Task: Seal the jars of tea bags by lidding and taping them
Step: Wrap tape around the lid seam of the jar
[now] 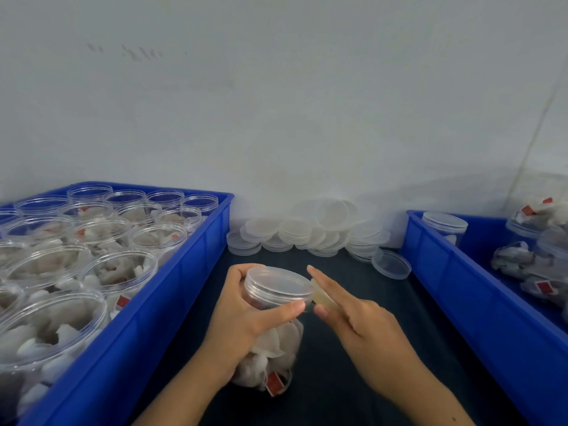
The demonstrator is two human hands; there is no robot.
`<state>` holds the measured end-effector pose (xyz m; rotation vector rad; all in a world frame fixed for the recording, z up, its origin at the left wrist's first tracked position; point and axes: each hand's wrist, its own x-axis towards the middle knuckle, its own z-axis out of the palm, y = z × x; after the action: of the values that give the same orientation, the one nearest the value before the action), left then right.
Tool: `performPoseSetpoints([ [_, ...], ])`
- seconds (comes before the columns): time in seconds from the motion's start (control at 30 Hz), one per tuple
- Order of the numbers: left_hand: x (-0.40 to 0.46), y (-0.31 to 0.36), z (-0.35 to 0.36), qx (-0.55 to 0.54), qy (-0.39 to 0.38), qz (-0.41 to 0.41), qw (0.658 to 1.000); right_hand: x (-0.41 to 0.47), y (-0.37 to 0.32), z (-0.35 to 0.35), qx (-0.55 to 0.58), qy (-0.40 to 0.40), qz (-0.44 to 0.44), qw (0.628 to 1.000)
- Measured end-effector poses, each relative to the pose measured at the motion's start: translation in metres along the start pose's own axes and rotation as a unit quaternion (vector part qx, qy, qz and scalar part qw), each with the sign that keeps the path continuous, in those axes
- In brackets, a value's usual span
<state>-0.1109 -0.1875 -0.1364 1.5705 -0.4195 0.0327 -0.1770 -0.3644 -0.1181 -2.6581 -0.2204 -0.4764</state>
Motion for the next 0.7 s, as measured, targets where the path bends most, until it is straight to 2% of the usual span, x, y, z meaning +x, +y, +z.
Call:
performPoseSetpoints([
  [0.13, 0.0, 0.002, -0.003, -0.053, -0.07, -0.018, 0.996, 0.0, 0.012, -0.006, 0.055, -0.035, -0.007, 0.998],
  [0.23, -0.001, 0.002, -0.004, -0.058, -0.093, -0.011, 0.994, -0.001, 0.017, -0.003, 0.083, -0.043, -0.013, 0.996],
  [0.5, 0.001, -0.003, -0.009, -0.086, -0.138, -0.037, 0.986, 0.0, 0.01, 0.0, 0.064, 0.028, -0.007, 0.998],
  [0.6, -0.001, -0.003, -0.003, -0.072, -0.1, -0.023, 0.992, 0.0, 0.008, 0.007, 0.074, 0.047, 0.011, 0.996],
  [0.7, -0.004, -0.004, 0.005, -0.024, 0.01, 0.031, 0.999, -0.002, 0.004, 0.012, 0.043, 0.088, 0.031, 0.995],
])
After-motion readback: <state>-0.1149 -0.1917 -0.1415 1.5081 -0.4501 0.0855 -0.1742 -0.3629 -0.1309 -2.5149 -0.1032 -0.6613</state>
